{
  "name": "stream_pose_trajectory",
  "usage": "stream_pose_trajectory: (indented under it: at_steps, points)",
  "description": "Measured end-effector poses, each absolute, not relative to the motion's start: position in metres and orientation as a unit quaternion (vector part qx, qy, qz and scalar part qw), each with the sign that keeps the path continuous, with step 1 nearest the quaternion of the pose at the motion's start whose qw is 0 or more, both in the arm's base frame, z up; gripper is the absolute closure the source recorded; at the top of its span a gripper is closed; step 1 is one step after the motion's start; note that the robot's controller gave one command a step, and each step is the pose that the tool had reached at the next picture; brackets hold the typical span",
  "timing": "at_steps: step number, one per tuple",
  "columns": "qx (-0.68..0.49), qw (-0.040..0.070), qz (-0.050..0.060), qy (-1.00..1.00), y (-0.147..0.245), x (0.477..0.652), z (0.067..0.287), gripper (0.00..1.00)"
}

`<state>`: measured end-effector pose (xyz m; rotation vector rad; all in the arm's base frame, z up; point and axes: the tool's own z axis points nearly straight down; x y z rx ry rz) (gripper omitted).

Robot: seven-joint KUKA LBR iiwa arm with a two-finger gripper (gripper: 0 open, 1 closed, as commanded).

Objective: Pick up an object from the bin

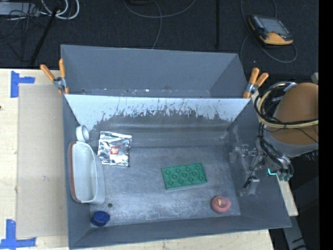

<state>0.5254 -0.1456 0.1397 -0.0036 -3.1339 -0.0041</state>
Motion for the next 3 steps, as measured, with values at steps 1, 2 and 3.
stream_pose_trajectory:
  at_steps: [1,2,3]
  points:
    - [0.035,-0.006,0.0,-0.999,-0.089,0.472,0.069,0.0]
    - [-0.044,-0.001,0.001,-0.999,-0.146,0.47,0.1,0.0]
    - [-0.197,0.001,0.0,-0.98,-0.121,0.472,0.099,0.0]
